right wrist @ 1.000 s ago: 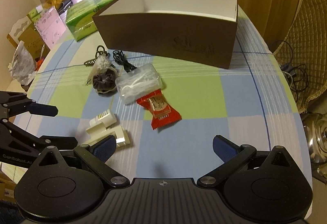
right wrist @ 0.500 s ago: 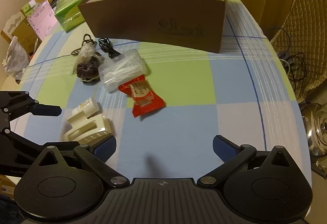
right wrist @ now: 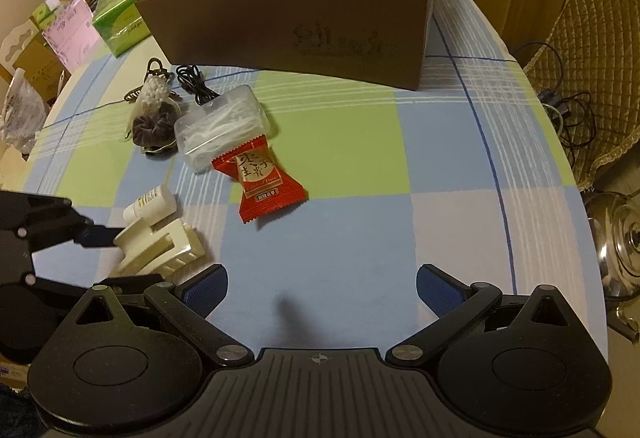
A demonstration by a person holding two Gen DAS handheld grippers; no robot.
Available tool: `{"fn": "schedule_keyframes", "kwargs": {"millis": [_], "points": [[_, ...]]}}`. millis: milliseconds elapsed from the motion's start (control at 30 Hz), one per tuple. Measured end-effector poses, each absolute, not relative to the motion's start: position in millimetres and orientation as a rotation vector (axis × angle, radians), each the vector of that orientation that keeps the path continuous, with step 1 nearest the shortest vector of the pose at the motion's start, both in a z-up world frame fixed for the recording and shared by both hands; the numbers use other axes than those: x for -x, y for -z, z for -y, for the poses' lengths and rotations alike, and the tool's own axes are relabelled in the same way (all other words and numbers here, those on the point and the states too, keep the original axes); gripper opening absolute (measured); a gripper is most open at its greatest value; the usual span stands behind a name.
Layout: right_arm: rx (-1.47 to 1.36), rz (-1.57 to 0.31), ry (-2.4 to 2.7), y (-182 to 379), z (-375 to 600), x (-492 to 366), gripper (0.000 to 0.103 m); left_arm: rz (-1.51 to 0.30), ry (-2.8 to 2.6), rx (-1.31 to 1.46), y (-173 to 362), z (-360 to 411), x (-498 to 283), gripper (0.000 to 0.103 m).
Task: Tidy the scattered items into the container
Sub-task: 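Lower the left tool onto the cream plastic holder and close on it, then grasp the red candy packet with the right tool while the left tool lifts the holder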
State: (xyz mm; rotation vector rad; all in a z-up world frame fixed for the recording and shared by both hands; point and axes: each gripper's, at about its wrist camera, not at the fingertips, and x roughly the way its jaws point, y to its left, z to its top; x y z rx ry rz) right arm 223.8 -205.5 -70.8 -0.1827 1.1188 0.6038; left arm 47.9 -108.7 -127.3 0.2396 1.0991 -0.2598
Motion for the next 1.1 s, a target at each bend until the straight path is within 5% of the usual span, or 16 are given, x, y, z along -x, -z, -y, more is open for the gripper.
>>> {"fn": "schedule_keyframes", "kwargs": {"millis": [1100], "points": [[0.259,-1.022,-0.804,89.1,156.2,-241.6,0.103,-1.079,0.010,-0.066,105.1,27.0,-39.0,0.037]]}}
